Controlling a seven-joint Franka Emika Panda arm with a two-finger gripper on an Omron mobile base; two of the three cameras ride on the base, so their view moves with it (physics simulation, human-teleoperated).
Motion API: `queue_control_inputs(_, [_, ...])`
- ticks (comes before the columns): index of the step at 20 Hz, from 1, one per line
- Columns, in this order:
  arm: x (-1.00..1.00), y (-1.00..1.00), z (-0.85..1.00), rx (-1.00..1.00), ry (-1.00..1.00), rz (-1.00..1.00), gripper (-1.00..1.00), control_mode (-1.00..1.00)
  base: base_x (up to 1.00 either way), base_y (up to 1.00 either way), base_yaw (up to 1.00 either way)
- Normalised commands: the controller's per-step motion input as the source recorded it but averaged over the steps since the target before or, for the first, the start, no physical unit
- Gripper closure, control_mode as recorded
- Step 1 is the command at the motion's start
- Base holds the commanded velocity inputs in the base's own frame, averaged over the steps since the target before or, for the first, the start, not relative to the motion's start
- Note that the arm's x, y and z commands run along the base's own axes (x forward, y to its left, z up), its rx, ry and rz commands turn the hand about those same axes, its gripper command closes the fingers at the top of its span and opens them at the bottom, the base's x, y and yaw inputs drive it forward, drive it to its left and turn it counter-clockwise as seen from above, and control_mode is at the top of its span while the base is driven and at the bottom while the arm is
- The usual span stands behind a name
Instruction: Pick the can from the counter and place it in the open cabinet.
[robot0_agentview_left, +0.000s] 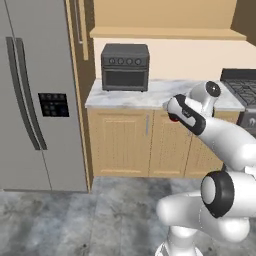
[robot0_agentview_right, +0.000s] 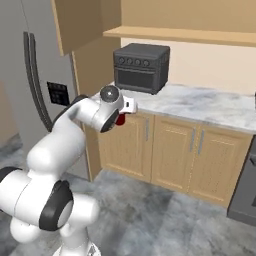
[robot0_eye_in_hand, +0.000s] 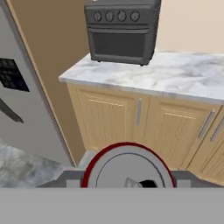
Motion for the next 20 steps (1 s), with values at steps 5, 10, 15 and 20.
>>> queue_control_inputs(5, [0.00,0.00,0.00,0.00,0.00,0.00,1.00,1.00,1.00,-0.19,0.09])
queue_control_inputs(10, [0.00,0.00,0.00,0.00,0.00,0.00,1.00,1.00,1.00,-0.26,0.06])
queue_control_inputs(15, [0.00,0.00,0.00,0.00,0.00,0.00,1.00,1.00,0.67,-0.50,0.01])
queue_control_inputs(20, [0.00,0.00,0.00,0.00,0.00,0.00,1.00,1.00,0.32,-0.58,0.00])
